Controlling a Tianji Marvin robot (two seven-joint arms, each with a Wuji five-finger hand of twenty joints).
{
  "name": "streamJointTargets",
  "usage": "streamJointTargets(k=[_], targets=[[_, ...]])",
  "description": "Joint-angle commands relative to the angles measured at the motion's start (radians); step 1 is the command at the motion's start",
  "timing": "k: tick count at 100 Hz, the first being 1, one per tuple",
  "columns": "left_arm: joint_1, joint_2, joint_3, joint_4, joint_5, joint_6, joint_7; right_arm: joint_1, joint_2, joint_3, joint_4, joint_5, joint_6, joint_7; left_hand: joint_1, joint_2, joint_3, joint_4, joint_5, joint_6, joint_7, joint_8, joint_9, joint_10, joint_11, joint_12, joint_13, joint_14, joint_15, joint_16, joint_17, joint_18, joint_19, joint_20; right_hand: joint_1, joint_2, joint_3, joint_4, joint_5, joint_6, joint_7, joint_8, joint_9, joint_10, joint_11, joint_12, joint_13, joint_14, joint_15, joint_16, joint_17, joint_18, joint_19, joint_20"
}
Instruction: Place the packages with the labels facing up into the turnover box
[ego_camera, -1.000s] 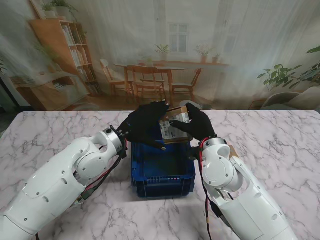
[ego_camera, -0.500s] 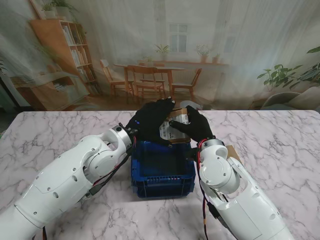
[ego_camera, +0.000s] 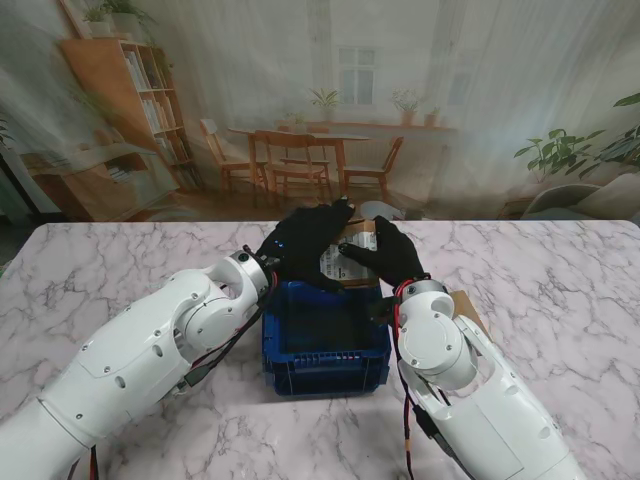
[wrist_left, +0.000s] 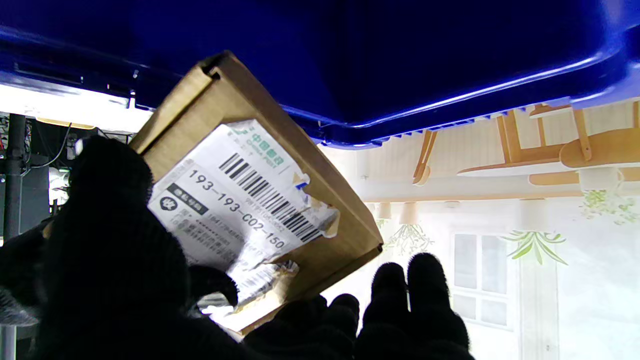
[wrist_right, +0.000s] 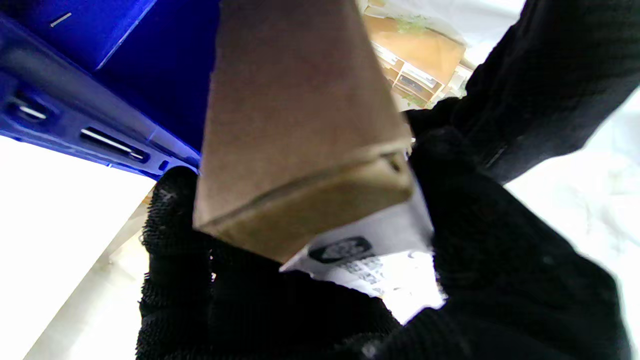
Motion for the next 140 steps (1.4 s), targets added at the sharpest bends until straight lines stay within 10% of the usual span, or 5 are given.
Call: streamJointTargets(k=[1,31,63,109,140], targets=[[-0.005,-0.016,0.013,0.029,-0.001,-0.019,0.013,-0.002,-0.014,-0.013,-0.034,0.008,-0.008,0.015,0.100,0.021,0.089,0.080,0.004,-0.123,0.029,0.020,0.001,-0.105,0.034,0.083,0.012,-0.045,0.018,0.030,-0.005,-0.054,0.034,0.024,0.190,0.144,0.161,0.063,0.014,-0.270,0.071,-0.006,0.041,-0.130,0.080,0.006,0.060,-0.049,0.083,0.016,0.000,0.015,0.019,0.007],[0.000,-0.029,-0.008,0.060,-0.052,-0.087,0.062,-0.008,-0.018,-0.008,-0.040,0.027,0.001,0.008,0.063,0.034,0.075,0.045,0.003,-0.159,0.008,-0.014,0.003,-0.136,0.067,0.317,0.030,-0.095,0.026,0.095,-0.005,-0.084,0.052,0.044,0.191,0.145,0.160,0.064,0.016,-0.267,0.069,-0.007,0.041,-0.128,0.079,0.009,0.059,-0.047,0.084,0.017,-0.001,0.015,0.018,0.008],[0.006,-0.028,-0.017,0.044,-0.096,-0.078,0.014,-0.005,-0.021,-0.011,-0.039,0.042,0.005,0.006,-0.071,-0.043,-0.006,-0.063,0.007,-0.068,0.031,-0.074,-0.026,-0.032,-0.032,-0.189,-0.052,-0.055,-0.092,-0.101,-0.024,-0.064,-0.092,-0.041,0.195,0.148,0.159,0.064,0.016,-0.265,0.068,-0.008,0.040,-0.126,0.078,0.011,0.059,-0.046,0.084,0.017,-0.003,0.016,0.016,0.008],[-0.018,-0.026,0.020,0.056,-0.057,-0.077,0.023,-0.005,-0.024,-0.011,-0.041,0.067,0.015,0.008,0.207,0.068,0.357,0.181,0.004,-0.138,0.022,-0.044,0.038,-0.138,0.245,0.491,0.065,-0.098,0.145,0.254,0.022,-0.114,0.112,0.073,0.197,0.149,0.159,0.065,0.017,-0.255,0.060,-0.014,0.040,-0.123,0.076,0.012,0.058,-0.044,0.083,0.017,-0.003,0.016,0.015,0.009],[0.007,-0.024,-0.012,0.027,-0.061,-0.072,0.019,-0.005,-0.026,-0.010,-0.040,0.079,0.018,0.009,0.308,0.118,0.514,0.179,0.004,-0.166,0.043,0.093,0.087,-0.197,0.537,0.568,0.177,-0.130,0.265,0.443,0.102,-0.126,0.214,0.149,0.164,0.172,0.177,0.084,-0.056,-0.189,-0.135,-0.160,0.038,-0.125,0.069,0.010,0.056,-0.039,0.065,0.014,-0.009,0.016,0.003,0.007]])
